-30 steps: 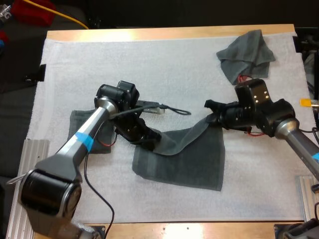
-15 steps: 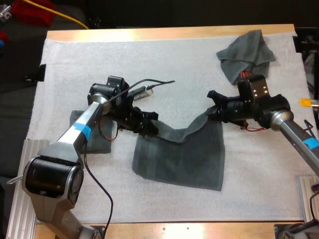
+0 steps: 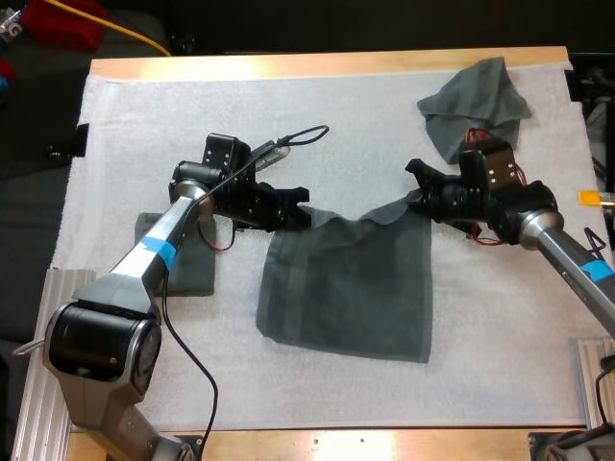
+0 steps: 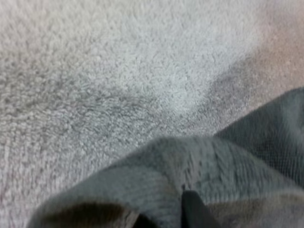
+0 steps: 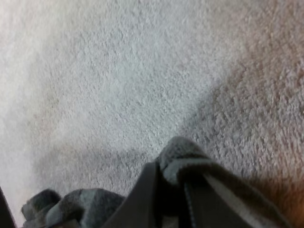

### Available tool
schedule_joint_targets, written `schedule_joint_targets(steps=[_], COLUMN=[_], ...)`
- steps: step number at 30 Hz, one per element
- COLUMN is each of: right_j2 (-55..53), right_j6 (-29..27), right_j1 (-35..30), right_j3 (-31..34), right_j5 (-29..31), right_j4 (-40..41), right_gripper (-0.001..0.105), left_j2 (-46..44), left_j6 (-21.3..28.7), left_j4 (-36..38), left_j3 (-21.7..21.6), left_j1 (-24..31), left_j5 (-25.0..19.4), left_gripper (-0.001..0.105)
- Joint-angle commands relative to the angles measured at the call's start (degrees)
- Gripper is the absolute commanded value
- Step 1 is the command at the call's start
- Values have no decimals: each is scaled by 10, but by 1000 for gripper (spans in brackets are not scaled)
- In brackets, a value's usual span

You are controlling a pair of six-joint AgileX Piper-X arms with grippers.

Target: Pick towel from pile, fold and stack

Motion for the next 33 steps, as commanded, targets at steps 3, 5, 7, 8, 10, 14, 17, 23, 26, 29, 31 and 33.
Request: schedule_joint_targets(steps=[3, 5, 7, 8, 10, 14, 17, 23, 26, 29, 31, 33], right_j2=[6, 9, 11, 12, 13, 13, 13, 4, -13, -36, -54, -73], right_j6=[10, 22, 24, 24, 25, 17, -18, -95, -140, -173, -184, -187], right_j1=[-2, -2, -2, -2, -2, -2, -2, 1, 0, 0, 0, 0], right_j3=[-5, -5, -5, -5, -5, -5, -5, -5, -5, -5, -5, -5], right_j5=[5, 6, 5, 4, -5, -15, -22, -3, 21, 23, 23, 23], right_j4=[-15, -18, -27, -33, -50, -95, -120, -72, -26, 10, 29, 50], right_gripper=[1, 4, 12, 16, 28, 48, 53, 53, 53, 53, 53, 53], left_j2=[-1, -1, -1, -1, -1, -1, -1, -22, -46, -72, -92, -108], left_j6=[-5, -5, -5, -5, -5, -5, -5, 32, 75, 131, 170, 194], left_j4=[-28, -42, -53, -58, -70, -92, -109, -90, -55, -4, 40, 77], left_j3=[-3, -3, -3, -3, -3, -3, -3, -5, -5, -5, -5, -5], left_j1=[0, 0, 0, 0, 0, 0, 3, 10, 11, 11, 11, 11], left_j5=[-8, -5, -5, -4, -2, -2, 24, 35, 12, -16, -41, -60], left_gripper=[2, 11, 27, 36, 55, 71, 68, 69, 69, 69, 69, 69])
